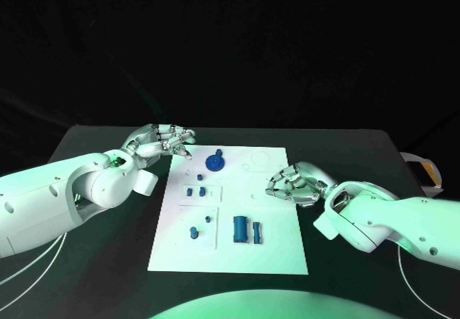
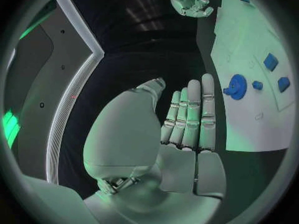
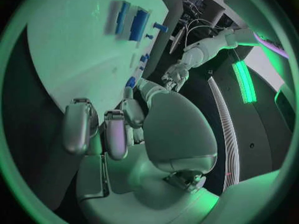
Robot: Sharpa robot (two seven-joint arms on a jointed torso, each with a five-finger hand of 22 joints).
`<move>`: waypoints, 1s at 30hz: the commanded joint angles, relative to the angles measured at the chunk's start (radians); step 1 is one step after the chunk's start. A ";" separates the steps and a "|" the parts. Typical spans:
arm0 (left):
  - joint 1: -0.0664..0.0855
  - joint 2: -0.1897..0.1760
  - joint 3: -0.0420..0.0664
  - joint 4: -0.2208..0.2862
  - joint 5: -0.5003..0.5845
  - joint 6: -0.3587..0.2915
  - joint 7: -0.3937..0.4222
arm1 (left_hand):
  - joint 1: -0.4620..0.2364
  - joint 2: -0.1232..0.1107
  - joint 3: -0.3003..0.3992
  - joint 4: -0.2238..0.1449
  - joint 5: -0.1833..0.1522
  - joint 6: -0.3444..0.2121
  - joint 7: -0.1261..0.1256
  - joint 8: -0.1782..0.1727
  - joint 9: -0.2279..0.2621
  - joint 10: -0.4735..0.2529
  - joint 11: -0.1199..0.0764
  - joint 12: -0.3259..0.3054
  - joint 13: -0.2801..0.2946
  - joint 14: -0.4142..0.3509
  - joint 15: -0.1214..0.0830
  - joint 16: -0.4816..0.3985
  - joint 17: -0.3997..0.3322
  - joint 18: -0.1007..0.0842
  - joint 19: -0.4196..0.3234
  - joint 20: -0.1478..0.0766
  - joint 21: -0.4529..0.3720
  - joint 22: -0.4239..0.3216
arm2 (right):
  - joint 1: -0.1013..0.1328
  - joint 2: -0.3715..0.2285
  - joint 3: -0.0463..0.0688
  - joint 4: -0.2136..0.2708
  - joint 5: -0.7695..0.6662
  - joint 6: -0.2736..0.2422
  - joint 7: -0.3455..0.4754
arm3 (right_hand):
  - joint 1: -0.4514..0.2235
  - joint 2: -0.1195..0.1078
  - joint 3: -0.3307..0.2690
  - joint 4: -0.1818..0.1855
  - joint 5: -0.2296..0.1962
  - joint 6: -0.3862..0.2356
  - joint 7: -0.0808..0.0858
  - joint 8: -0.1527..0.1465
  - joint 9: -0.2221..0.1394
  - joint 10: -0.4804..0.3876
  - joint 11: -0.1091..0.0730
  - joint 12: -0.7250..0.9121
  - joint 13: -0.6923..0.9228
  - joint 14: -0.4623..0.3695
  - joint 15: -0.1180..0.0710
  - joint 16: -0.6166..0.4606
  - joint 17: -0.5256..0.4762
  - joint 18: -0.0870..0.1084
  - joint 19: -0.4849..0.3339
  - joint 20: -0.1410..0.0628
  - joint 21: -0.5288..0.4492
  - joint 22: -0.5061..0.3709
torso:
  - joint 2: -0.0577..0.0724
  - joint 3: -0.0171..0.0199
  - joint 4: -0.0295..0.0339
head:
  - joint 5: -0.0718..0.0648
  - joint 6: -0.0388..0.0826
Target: Assemble the parts on the task board
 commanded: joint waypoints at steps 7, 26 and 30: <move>-0.018 0.051 0.001 -0.046 0.072 -0.101 0.096 | -0.002 0.001 -0.001 0.012 0.003 0.010 0.011 0.008 -0.007 0.039 -0.003 -0.001 -0.010 -0.021 -0.005 -0.009 -0.005 0.011 -0.003 -0.003 -0.020 -0.008 | 0.027 0.090 0.006 -0.194 0.366 -0.026 0.337 | 0.020 0.005 0.043 -0.026 -0.014 -0.057 0.027 -0.039 -0.021 -0.229 0.025 -0.361 -0.266 -0.038 0.028 -0.171 -0.220 0.071 -0.151 0.020 -0.425 0.027 | -0.030 -0.0023 0.0021 | 0.009 0.058; -0.034 0.190 0.001 -0.268 0.230 -0.230 0.210 | -0.025 0.014 -0.004 0.009 0.001 -0.024 -0.007 -0.081 -0.098 0.040 0.047 -0.398 -0.081 -0.201 0.097 -0.713 -0.255 -0.002 -0.175 0.109 -0.500 -0.369 | 0.017 0.341 0.030 -0.676 0.758 0.137 0.568 | -0.031 0.028 0.230 -0.122 -0.086 -0.078 0.106 -0.169 -0.216 -0.358 0.140 -0.970 -1.051 -0.490 0.170 -1.116 -0.934 0.119 -0.516 0.168 -1.162 -0.578 | -0.066 -0.0043 -0.0007 | 0.010 0.149; -0.036 0.211 0.001 -0.302 0.241 -0.241 0.218 | -0.019 0.024 -0.027 0.007 0.002 -0.041 -0.017 -0.121 -0.113 0.015 0.035 -0.469 -0.081 -0.235 0.093 -0.784 -0.280 -0.013 -0.191 0.109 -0.507 -0.413 | 0.009 0.360 0.033 -0.707 0.766 0.158 0.577 | -0.047 0.044 0.216 -0.142 -0.084 -0.073 0.112 -0.190 -0.250 -0.345 0.147 -1.012 -1.136 -0.487 0.183 -1.197 -0.991 0.120 -0.531 0.179 -1.162 -0.686 | -0.066 -0.0011 0.0005 | 0.013 0.160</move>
